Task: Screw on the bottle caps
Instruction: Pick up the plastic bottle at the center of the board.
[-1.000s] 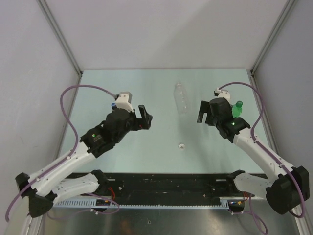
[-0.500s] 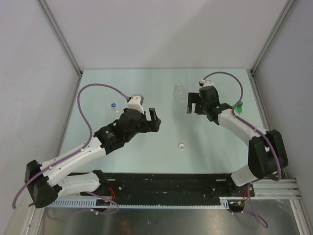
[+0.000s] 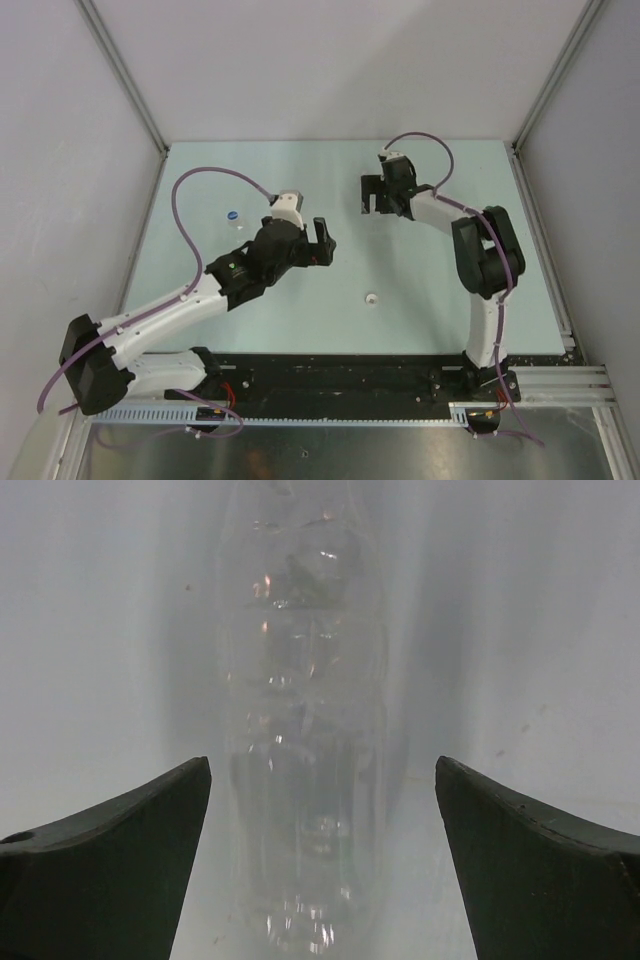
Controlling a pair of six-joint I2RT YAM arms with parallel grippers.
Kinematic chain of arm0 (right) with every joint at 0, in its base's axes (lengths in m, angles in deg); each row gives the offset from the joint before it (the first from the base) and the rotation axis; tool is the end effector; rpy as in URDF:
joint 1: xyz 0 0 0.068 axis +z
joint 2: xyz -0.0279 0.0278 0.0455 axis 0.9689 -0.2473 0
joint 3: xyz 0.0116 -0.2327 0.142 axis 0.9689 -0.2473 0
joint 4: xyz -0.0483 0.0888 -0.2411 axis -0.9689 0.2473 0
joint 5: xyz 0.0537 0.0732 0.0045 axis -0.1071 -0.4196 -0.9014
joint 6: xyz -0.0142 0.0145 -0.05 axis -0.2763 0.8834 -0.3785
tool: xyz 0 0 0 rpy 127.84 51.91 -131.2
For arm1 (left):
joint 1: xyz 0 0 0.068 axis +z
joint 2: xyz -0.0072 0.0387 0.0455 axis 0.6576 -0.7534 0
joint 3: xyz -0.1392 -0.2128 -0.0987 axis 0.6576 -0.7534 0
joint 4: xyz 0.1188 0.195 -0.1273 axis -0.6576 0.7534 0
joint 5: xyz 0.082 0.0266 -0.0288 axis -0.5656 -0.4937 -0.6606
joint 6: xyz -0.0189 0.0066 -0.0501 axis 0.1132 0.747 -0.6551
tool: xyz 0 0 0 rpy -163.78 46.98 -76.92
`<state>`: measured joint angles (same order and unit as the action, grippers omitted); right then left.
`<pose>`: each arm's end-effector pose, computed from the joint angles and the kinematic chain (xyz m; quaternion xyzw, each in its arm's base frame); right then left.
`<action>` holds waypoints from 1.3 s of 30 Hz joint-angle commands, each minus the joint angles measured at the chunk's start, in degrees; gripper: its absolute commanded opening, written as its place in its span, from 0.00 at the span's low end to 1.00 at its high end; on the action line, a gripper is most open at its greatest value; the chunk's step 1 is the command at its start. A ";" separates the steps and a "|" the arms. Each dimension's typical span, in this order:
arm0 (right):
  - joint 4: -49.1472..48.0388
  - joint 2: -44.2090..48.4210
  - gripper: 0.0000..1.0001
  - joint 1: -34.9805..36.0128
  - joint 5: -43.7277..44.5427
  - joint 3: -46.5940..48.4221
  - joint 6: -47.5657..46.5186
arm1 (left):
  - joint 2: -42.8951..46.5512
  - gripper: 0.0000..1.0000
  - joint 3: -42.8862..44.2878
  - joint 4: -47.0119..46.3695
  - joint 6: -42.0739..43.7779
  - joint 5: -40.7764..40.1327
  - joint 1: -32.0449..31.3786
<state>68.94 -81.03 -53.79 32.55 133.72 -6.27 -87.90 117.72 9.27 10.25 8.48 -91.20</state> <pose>0.4126 0.1634 0.1952 -0.0637 0.9107 0.0935 0.3974 0.1760 -0.1907 0.3018 0.0308 0.8481 -0.2215 0.4803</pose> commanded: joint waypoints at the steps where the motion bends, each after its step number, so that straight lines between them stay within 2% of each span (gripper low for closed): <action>1: 0.99 -5.67 0.98 -0.15 -0.96 7.25 -0.78 | 0.00 1.00 0.40 -3.62 0.20 -1.76 0.53; 10: 2.34 -9.51 0.92 -0.07 -2.06 9.20 -0.11 | 1.56 1.00 -1.36 -4.58 -2.13 -1.42 1.15; 21: 3.51 -8.33 0.93 -0.01 -1.80 9.12 0.26 | 2.84 1.00 -2.19 -4.63 -2.81 -1.17 1.55; 24: 3.83 -8.55 0.84 -0.07 -1.56 9.11 0.27 | 2.79 1.00 -2.26 -4.70 -2.98 -1.59 1.51; 28: 3.68 -7.63 0.61 0.02 -1.66 8.36 0.06 | 2.54 1.00 -2.42 -4.63 -4.17 -1.89 1.60; 30: 3.37 -5.88 0.57 0.31 -1.76 7.58 -0.25 | 2.56 1.00 -2.08 -4.67 -5.20 -1.74 1.62; 33: 0.52 -0.17 0.55 1.75 -0.56 3.87 -1.04 | 2.41 1.00 -1.25 -4.74 -9.07 -2.11 1.64; 39: -12.64 18.27 0.56 8.34 3.80 -13.40 -0.09 | 0.15 1.00 2.45 -4.99 -16.59 -1.82 1.66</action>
<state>68.26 -76.88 -50.25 33.25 128.35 -6.89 -86.85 116.08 6.67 0.85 8.46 -89.85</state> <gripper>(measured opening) 0.603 0.995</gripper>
